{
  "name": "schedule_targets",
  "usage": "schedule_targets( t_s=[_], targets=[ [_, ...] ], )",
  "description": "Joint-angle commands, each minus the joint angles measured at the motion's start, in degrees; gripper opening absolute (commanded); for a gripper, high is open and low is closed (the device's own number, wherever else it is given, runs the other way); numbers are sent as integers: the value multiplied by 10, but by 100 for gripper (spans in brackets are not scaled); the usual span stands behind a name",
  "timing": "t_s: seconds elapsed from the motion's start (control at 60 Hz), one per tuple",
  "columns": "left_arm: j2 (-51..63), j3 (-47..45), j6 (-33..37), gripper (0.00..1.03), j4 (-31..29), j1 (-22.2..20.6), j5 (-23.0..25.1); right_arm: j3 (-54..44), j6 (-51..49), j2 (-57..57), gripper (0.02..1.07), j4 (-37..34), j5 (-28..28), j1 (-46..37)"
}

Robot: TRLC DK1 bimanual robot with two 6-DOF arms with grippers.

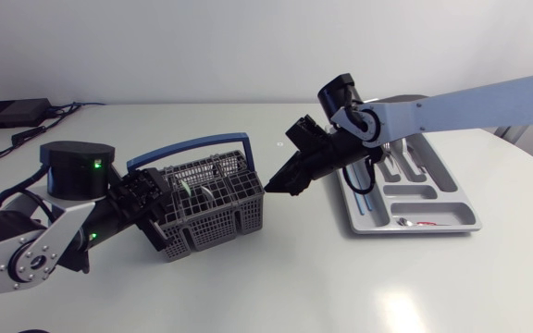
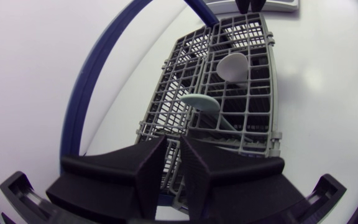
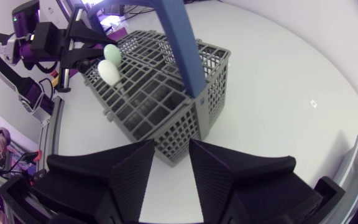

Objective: Unload the cutlery basket into the drawer organizer.

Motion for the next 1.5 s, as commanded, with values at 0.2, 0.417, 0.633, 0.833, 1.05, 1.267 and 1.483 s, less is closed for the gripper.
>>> schedule_targets(
  t_s=[0.2,0.417,0.633,0.833,1.05,1.267,1.483],
  targets=[
    [-130,18,-2,20,-127,37,51,-67,-4,-74,47,17,8,6],
    [-279,32,-16,21,-278,30,60,-76,-3,-68,47,46,23,-9],
    [-244,7,-9,21,-253,107,85,-64,-2,-47,47,56,28,-7],
    [-155,8,-6,21,-201,155,114,-51,-1,-20,47,64,41,2],
    [-76,19,-19,21,-143,143,114,-26,14,5,47,73,47,12],
    [-11,39,-28,21,-90,130,114,-30,21,-1,47,71,48,32],
    [68,87,-43,21,-52,98,114,-49,16,-20,47,72,48,20]
  ],
)
